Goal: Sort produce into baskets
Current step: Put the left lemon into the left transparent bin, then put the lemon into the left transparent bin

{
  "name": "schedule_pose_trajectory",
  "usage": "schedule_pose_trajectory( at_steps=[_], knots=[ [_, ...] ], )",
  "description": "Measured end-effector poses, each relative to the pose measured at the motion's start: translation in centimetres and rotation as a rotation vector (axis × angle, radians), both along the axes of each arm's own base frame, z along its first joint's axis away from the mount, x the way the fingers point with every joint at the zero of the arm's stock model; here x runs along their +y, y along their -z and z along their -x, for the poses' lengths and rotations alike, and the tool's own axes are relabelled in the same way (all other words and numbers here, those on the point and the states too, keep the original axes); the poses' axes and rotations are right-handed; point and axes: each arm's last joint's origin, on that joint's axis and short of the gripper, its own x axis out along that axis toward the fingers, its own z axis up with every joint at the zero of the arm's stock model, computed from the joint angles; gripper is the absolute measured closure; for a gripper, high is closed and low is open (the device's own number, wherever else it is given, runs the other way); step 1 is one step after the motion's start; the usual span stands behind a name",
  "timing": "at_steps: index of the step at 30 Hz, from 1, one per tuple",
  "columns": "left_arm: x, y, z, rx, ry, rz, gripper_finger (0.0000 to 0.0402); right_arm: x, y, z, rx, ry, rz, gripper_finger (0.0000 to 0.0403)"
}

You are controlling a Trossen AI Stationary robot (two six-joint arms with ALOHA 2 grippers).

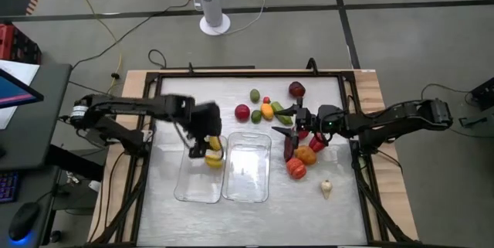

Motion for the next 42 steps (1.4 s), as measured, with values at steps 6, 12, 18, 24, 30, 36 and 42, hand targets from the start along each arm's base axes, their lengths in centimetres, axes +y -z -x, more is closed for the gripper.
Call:
schedule_pose_trajectory(
  at_steps=[6,12,18,24,30,36,42],
  knots=[
    [-0.7,0.6,-0.2,0.011,-0.112,-0.357,0.012,0.0,-0.1,0.0,-0.009,0.001,-0.011,0.0112],
    [0.3,0.3,-0.9,-0.038,-0.09,-0.259,0.008,0.0,-0.1,0.0,-0.009,0.003,-0.017,0.0112],
    [1.7,1.7,-1.6,0.013,-0.033,-0.13,0.0086,-0.1,0.0,0.0,0.001,0.004,-0.017,0.0112],
    [5.9,1.8,-2.2,-0.039,-0.132,-0.315,0.0095,0.0,-0.2,0.0,-0.023,0.003,-0.017,0.0112],
    [10.6,4.4,-1.4,0.034,-0.183,-0.068,0.0105,0.1,-0.1,0.0,-0.02,-0.006,-0.016,0.0112],
    [12.5,8.5,-2.7,0.087,-0.107,0.077,0.0108,0.0,0.0,0.0,-0.006,0.001,-0.016,0.0112],
    [12.7,10.9,-4.1,0.065,-0.05,0.157,0.0108,0.0,0.1,0.0,0.003,0.002,-0.016,0.0112]
  ],
)
